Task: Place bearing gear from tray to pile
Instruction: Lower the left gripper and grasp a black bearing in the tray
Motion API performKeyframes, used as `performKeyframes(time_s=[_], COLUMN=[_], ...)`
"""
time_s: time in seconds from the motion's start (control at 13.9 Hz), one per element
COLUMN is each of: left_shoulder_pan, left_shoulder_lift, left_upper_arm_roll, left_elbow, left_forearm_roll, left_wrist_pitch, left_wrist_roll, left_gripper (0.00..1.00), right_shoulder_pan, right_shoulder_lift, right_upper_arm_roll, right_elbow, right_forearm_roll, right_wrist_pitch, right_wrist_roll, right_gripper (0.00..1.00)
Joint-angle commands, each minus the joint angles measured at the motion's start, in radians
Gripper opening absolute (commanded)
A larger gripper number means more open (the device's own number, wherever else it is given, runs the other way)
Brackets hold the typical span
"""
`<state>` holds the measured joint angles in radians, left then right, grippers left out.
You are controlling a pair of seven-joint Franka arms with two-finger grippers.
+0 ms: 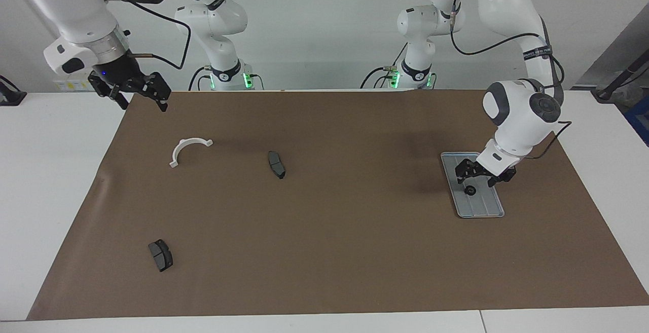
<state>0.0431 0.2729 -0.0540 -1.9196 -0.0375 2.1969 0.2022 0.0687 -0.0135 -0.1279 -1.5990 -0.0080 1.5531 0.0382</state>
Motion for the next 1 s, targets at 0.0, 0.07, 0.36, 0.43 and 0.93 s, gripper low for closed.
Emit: performKeyframes(time_s=[0.0,0.07,0.36,0.43,0.93], left_shoulder_pan=[0.001,0.001,-0.006,-0.008,0.034], left_shoulder_lift=[-0.004,-0.004,0.011,0.015,0.034], left_upper_arm_roll=[0.005,0.005,0.005,0.005,0.005], left_elbow=[-0.006,-0.007,-0.012,-0.015,-0.065], left_forearm_roll=[-0.010,-0.010,-0.009,-0.009,-0.007], left_wrist_pitch=[-0.008,-0.006,0.006,0.012,0.090], left_wrist_roll=[-0.009,-0.009,-0.012,-0.012,-0.009], left_gripper=[1.00,1.00,1.00,1.00,0.91], right_shoulder_pan=[-0.001,-0.001,-0.001,-0.001,-0.001], right_shoulder_lift=[-0.020,-0.020,-0.022,-0.022,-0.022], right_upper_arm_roll=[0.005,0.005,0.005,0.005,0.005], right_elbow=[-0.022,-0.022,-0.022,-0.022,-0.022], right_forearm_roll=[-0.001,-0.001,-0.001,-0.001,-0.001], right_wrist_pitch=[0.007,0.007,0.005,0.005,0.004], right_wrist_roll=[0.022,0.022,0.022,0.022,0.022], right_gripper=[1.00,1.00,1.00,1.00,1.00])
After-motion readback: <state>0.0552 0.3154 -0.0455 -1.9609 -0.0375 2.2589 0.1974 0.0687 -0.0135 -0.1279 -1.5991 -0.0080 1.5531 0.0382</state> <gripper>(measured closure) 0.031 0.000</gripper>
